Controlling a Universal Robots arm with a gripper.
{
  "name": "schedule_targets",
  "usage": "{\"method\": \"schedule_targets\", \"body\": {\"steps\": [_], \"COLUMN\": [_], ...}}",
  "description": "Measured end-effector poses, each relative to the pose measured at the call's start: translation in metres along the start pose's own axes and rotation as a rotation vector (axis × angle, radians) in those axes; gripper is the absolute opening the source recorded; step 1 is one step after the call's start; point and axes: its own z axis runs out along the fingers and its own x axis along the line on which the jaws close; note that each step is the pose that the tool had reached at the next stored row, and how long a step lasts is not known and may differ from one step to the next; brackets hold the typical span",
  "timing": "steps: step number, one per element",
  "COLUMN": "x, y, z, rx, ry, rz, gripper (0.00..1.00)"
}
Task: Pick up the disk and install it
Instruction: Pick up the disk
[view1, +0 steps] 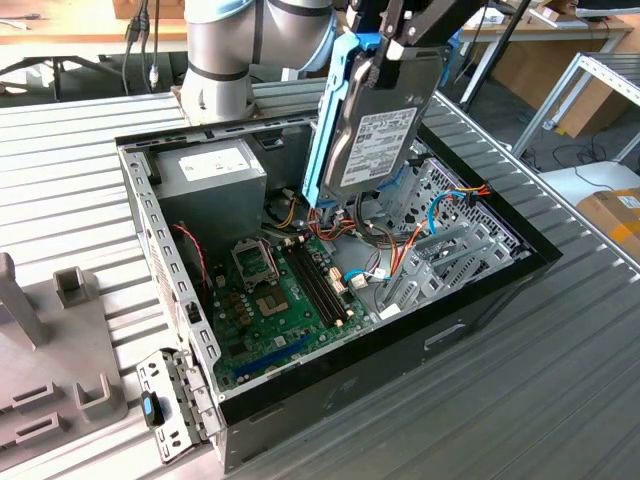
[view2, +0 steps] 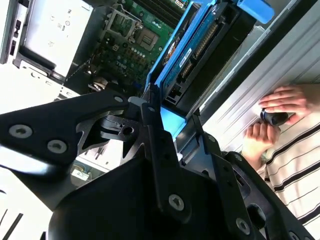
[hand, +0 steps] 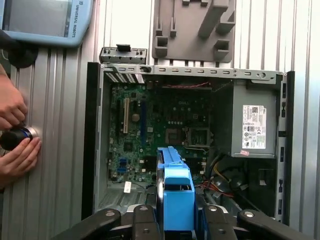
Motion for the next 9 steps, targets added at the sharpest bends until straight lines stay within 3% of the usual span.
{"method": "schedule_targets", "body": {"steps": [1, 2, 3, 4, 7, 9], "x": [0.0081, 0.0083, 0.0089, 0.0092, 0.0096, 0.0108], "y": [0.0002, -0.0004, -0.0138, -0.0197, -0.0281, -0.0287], "z": [0.0002, 0.0001, -0.0003, -0.0005, -0.0008, -0.0009], "rx": [0.0001, 0.0, -0.0023, -0.0035, -0.0048, -0.0048], "ry": [-0.0001, 0.0, -0.0003, -0.0002, -0.0002, -0.0001], "rz": [0.0, 0.0, 0.0, 0.0, 0.0, 0.0], "gripper": [0.36, 0.36, 0.36, 0.36, 0.36, 0.36]}}
